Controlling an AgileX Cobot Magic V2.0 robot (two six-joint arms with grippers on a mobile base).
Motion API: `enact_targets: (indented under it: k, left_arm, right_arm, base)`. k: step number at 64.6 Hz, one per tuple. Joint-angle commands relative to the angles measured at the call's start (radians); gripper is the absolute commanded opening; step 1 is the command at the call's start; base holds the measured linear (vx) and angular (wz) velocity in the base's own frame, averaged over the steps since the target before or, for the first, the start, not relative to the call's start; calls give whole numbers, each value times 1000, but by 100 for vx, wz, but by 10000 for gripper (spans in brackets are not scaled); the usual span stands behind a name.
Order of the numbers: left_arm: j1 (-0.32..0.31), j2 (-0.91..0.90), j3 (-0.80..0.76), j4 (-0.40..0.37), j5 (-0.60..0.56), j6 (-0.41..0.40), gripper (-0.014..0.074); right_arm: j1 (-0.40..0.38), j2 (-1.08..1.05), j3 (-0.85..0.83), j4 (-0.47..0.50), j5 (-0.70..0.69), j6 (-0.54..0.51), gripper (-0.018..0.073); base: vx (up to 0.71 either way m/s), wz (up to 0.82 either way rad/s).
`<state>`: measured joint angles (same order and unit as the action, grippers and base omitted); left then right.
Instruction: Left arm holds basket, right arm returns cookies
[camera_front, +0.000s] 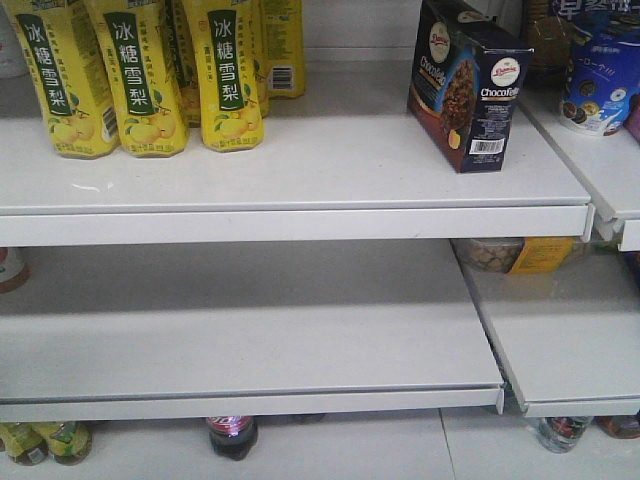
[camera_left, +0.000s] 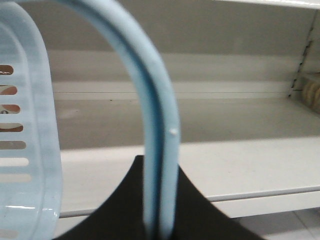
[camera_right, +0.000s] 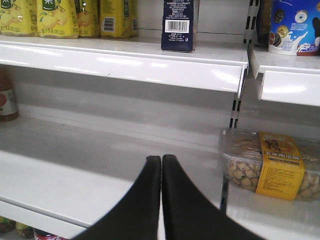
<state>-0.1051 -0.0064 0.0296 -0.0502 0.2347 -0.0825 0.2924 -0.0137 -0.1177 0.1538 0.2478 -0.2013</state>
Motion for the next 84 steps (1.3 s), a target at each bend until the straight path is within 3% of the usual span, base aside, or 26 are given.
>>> enact_targets:
  k: [1,26,84]
  left_arm:
    - [17,-20,-25,50,-91,6,-6]
    - [138,-20,-25,62,-91,6,-6]
    - [137,-18,-26,62,-90,7,-6]
  right_arm:
    - [-2,-8,-25,-3,-74,-5,-8]
    - [-2,-8,-25,-3,-74,-5,-8]
    - [-2,-8,-25,-3,-73,-5,-8]
  base:
    - [0,0]
    - [0,0]
    - [0,0]
